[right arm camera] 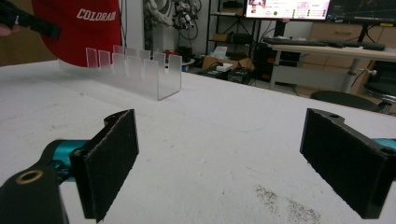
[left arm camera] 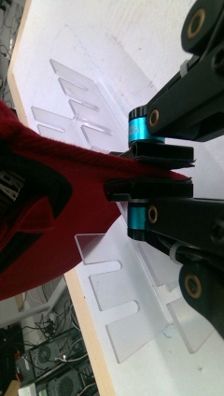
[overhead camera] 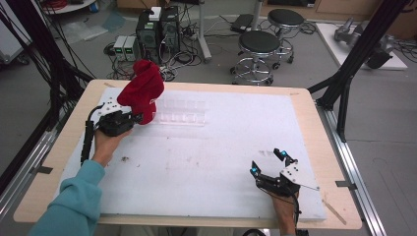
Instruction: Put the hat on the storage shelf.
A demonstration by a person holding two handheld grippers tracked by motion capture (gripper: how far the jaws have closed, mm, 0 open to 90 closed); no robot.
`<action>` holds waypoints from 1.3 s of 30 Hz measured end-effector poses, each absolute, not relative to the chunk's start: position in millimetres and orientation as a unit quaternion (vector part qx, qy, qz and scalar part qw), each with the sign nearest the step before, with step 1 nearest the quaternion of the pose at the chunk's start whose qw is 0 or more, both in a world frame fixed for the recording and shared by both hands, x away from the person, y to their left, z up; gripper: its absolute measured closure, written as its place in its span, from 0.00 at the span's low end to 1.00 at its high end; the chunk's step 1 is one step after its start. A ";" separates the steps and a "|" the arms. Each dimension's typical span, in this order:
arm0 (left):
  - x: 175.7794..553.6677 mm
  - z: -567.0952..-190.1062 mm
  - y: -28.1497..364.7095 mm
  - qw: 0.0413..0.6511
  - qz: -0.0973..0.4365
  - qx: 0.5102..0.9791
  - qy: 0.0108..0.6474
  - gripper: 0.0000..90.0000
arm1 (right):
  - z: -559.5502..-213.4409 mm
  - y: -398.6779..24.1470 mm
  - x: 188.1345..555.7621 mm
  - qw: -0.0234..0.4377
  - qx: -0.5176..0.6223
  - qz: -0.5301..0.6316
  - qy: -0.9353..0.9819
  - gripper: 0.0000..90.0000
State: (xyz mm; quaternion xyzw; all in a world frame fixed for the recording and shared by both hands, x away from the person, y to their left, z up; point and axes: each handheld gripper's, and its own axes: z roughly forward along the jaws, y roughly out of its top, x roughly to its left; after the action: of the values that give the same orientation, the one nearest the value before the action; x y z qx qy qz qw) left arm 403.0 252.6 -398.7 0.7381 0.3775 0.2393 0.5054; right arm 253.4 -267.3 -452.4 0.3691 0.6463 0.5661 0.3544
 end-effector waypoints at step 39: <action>292.5 -445.6 340.2 0.580 0.274 0.672 0.370 0.09 | -452.8 -267.4 252.3 0.361 0.369 0.568 0.641 0.12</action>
State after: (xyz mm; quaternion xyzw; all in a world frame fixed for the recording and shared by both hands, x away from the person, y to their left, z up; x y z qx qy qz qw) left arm 292.5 340.2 -445.6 0.6717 0.3701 0.2736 0.5805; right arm 252.3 -267.4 -452.8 0.3689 0.6413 0.5676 0.3612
